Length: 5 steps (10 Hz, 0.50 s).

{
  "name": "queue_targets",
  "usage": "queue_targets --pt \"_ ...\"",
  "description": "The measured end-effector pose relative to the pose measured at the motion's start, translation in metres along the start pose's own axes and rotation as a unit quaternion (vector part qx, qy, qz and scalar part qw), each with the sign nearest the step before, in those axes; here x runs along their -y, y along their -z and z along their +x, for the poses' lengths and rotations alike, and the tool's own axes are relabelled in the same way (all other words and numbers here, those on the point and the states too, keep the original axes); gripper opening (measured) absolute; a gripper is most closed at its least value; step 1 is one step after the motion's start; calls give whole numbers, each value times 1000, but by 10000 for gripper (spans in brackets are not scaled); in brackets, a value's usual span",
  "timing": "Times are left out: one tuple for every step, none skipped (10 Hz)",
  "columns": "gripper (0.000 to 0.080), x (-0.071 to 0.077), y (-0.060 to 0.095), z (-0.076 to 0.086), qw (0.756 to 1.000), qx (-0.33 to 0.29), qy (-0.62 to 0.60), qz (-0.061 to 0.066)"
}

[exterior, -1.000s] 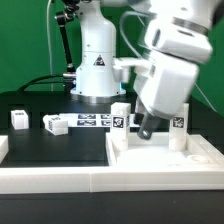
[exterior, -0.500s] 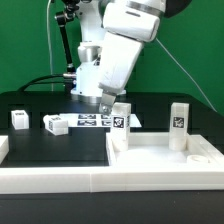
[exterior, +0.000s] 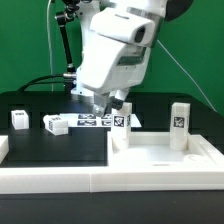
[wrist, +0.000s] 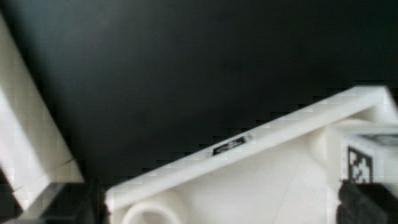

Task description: Assemble square table

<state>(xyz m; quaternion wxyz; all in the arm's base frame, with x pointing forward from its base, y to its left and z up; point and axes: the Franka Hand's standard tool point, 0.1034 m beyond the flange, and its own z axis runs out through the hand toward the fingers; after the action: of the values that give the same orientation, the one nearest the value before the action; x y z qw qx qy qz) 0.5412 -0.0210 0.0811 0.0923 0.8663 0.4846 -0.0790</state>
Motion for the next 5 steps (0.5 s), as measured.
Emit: queue_targets --pt "648 5 0 -11 1000 7 -11 12" --pt "648 -4 8 -17 999 -1 -45 8" --pt "648 -4 11 -25 998 -1 -64 9" --pt "648 -9 16 -30 998 -4 -68 5" --pt "648 -15 20 -35 998 -5 -57 3"
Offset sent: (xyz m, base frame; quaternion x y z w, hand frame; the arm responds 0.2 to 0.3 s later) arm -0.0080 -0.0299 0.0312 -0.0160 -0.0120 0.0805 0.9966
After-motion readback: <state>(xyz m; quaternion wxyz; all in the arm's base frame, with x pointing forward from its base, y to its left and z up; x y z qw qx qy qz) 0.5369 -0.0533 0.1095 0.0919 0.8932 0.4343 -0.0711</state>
